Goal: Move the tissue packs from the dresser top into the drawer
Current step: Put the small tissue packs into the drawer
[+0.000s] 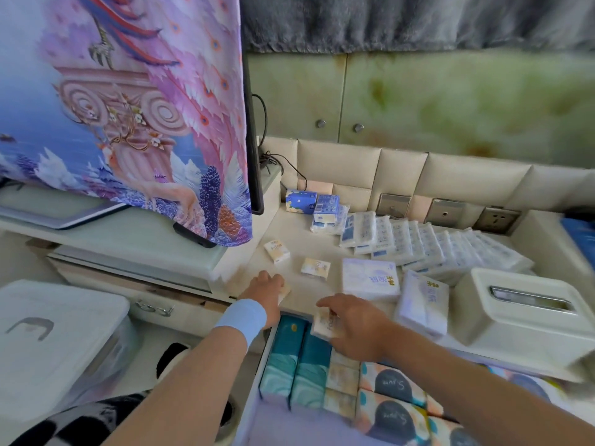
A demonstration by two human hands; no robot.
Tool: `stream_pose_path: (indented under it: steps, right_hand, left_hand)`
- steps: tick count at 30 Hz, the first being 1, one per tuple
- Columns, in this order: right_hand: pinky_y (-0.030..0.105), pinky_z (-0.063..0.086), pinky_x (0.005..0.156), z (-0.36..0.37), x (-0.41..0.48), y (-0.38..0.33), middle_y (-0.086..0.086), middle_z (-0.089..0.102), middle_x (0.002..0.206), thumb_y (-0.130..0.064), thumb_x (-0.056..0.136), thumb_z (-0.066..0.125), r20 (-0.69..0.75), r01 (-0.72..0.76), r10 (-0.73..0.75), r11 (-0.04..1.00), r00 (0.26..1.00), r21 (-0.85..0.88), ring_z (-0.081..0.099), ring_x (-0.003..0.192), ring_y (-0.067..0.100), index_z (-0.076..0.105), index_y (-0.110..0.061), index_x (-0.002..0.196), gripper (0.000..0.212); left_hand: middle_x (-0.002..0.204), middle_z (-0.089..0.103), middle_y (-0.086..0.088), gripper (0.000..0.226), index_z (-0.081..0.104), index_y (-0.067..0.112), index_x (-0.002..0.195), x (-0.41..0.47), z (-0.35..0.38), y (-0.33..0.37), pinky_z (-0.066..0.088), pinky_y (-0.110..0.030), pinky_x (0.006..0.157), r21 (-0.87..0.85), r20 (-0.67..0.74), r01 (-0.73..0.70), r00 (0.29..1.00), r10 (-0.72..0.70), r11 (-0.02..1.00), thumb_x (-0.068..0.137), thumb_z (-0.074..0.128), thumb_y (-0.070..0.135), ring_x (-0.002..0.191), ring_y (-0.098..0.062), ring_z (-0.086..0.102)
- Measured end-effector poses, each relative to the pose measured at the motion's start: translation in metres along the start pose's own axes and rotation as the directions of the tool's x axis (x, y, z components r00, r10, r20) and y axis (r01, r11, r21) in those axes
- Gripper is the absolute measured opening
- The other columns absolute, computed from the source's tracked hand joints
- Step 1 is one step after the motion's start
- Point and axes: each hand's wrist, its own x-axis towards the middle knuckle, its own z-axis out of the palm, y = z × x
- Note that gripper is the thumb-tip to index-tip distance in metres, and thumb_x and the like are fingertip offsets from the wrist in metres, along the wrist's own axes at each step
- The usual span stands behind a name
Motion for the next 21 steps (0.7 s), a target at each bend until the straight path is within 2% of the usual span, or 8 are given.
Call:
stream_pose_path:
  steps: [2,4,7,9,12,17,21]
  right_hand:
    - [0.029,0.045,0.082,0.006,-0.027,0.003,-0.006,0.057,0.116,-0.033,0.076,0.067,0.036,-0.005,0.004,1.0,0.999,0.021,0.056,0.101,0.018,0.042,-0.033,0.125,0.054]
    - [0.027,0.037,0.072,0.014,-0.046,0.003,-0.007,0.059,0.104,-0.035,0.075,0.066,0.068,0.015,-0.013,0.999,0.998,-0.033,0.054,0.089,0.016,0.044,-0.032,0.104,0.037]
    - [0.027,0.032,0.08,0.028,-0.06,-0.004,-0.008,0.061,0.102,-0.04,0.074,0.066,0.137,0.043,-0.025,0.99,0.99,-0.133,0.049,0.088,0.014,0.051,-0.033,0.092,0.024]
    - [0.031,0.032,0.089,0.04,-0.067,-0.011,-0.005,0.062,0.103,-0.043,0.075,0.065,0.176,0.083,-0.045,0.973,0.983,-0.217,0.051,0.095,0.018,0.054,-0.031,0.092,0.023]
    - [0.034,0.03,0.084,0.053,-0.076,-0.017,0.002,0.061,0.105,-0.042,0.079,0.064,0.217,0.12,-0.051,0.94,0.975,-0.319,0.048,0.1,0.023,0.06,-0.027,0.1,0.026]
    - [0.042,0.029,0.095,0.08,-0.073,-0.012,0.003,0.065,0.106,-0.045,0.081,0.062,0.174,0.09,-0.025,0.922,0.984,-0.377,0.052,0.104,0.025,0.061,-0.028,0.102,0.027]
    - [0.05,0.025,0.104,0.096,-0.07,-0.008,0.012,0.057,0.12,-0.037,0.088,0.059,0.087,0.07,-0.029,0.845,0.996,-0.531,0.048,0.113,0.033,0.059,-0.016,0.119,0.038]
  left_hand:
    - [0.13,0.035,-0.009,0.061,0.038,0.022,0.135,-0.011,0.002,0.009,0.046,-0.038,0.094,0.005,0.013,-0.015,1.0,0.015,1.0,0.082,0.064,0.007,0.12,-0.029,0.041]
    - [0.125,0.04,-0.01,0.057,0.039,0.024,0.13,-0.022,0.005,0.016,0.048,-0.039,0.092,0.025,0.031,-0.034,0.999,0.033,0.999,0.081,0.062,0.005,0.116,-0.028,0.041]
    - [0.12,0.042,-0.005,0.044,0.044,0.026,0.118,-0.036,0.006,0.023,0.047,-0.037,0.088,0.054,0.059,-0.075,0.996,0.072,0.996,0.082,0.059,0.005,0.111,-0.025,0.04]
    - [0.119,0.042,-0.003,0.035,0.049,0.027,0.111,-0.044,0.001,0.027,0.047,-0.036,0.09,0.079,0.093,-0.1,0.991,0.093,0.992,0.083,0.056,0.006,0.113,-0.025,0.042]
    - [0.12,0.045,-0.002,0.026,0.052,0.029,0.102,-0.056,-0.016,0.031,0.048,-0.036,0.09,0.132,0.154,-0.141,0.981,0.121,0.981,0.086,0.055,0.008,0.11,-0.026,0.049]
    - [0.121,0.049,0.0,0.024,0.052,0.029,0.106,-0.071,-0.039,0.035,0.049,-0.033,0.085,0.153,0.189,-0.184,0.97,0.154,0.971,0.088,0.056,0.013,0.099,-0.023,0.052]
    - [0.122,0.051,0.005,0.025,0.054,0.032,0.104,-0.076,-0.038,0.044,0.048,-0.03,0.081,0.045,0.215,-0.195,0.96,0.181,0.98,0.086,0.064,0.018,0.099,-0.019,0.052]
